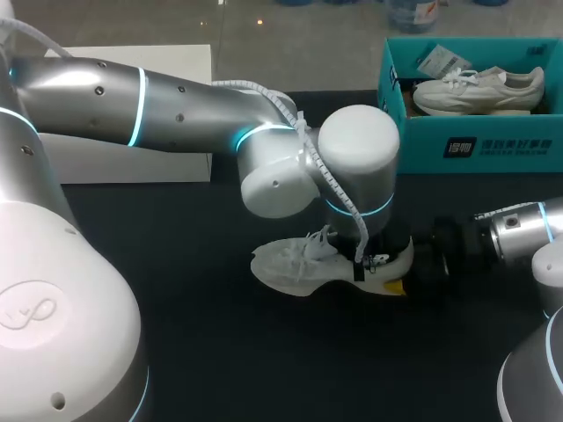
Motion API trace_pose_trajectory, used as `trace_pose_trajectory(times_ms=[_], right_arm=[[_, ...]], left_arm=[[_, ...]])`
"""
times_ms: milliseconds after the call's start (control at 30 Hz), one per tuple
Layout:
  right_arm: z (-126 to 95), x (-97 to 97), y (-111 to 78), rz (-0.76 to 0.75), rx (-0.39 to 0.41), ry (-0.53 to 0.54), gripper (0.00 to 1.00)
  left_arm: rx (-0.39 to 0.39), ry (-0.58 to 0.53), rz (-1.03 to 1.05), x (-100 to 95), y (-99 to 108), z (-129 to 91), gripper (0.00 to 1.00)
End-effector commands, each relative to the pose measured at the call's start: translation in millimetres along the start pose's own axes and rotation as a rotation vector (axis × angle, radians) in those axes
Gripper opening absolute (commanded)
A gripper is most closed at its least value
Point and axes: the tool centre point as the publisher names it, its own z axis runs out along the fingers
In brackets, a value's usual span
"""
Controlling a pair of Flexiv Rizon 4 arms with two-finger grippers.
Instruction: Take the shoe out of the shoebox, open the shoe tongue, remove and reinsert the insole, then place the shoe into the shoebox
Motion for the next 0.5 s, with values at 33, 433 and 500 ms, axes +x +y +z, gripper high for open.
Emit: trace_pose_trajectory(times_ms=[33, 433, 500], right_arm=[[1, 0.5, -0.5, -0.001, 0.002, 0.001, 0.0], [1, 0.5, -0.5, -0.001, 0.002, 0.001, 0.0], [1, 0.5, -0.5, -0.001, 0.002, 0.001, 0.0]], left_arm=[[0.009, -0.023, -0.012, -1.9, 2, 47, 0.0], [0.079, 0.047, -0.068, -23.4, 3, 11, 0.0], [0.098, 0.066, -0.072, -24.2, 4, 5, 0.0]])
